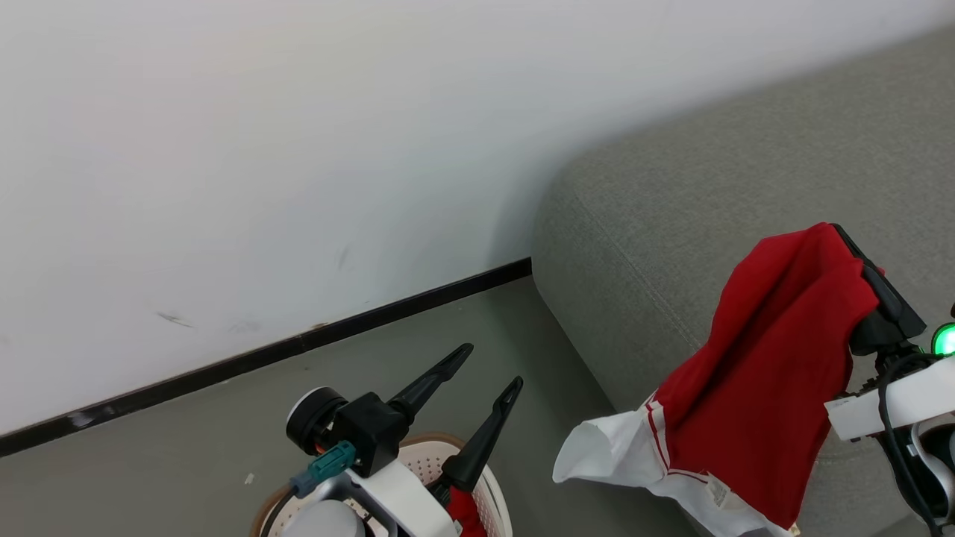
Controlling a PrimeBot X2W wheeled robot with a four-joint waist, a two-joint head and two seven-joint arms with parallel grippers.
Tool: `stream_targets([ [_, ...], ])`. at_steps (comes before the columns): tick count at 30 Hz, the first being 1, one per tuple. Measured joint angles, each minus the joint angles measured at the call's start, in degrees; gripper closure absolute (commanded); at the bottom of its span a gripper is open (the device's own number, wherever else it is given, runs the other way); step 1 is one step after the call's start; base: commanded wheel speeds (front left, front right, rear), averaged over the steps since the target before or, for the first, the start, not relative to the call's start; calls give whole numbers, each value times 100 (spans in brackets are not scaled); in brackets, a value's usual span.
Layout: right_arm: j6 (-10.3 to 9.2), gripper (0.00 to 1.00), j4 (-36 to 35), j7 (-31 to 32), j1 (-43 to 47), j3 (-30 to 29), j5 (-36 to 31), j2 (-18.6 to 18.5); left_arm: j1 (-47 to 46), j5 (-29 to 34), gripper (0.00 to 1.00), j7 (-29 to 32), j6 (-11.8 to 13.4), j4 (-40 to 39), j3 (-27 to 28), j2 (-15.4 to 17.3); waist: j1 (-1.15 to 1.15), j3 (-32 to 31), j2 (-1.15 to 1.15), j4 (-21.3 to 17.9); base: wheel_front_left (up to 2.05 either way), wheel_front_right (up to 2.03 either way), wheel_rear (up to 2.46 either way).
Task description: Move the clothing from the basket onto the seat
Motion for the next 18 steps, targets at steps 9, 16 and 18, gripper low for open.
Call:
stream_targets([
  [9,0,100,-167,155,43,172,290,83,11,3,0,-44,8,-108,29,8,0,101,0,-366,0,0,0],
  [16,-1,100,-27,389,-926,-36,486,86,121,44,0,-41,207,-250,149,127,0,313,0,-429,0,0,0],
  [18,0,100,-8,483,-1421,-263,509,15,122,148,0,-29,252,-304,196,207,0,382,0,-424,0,0,0],
])
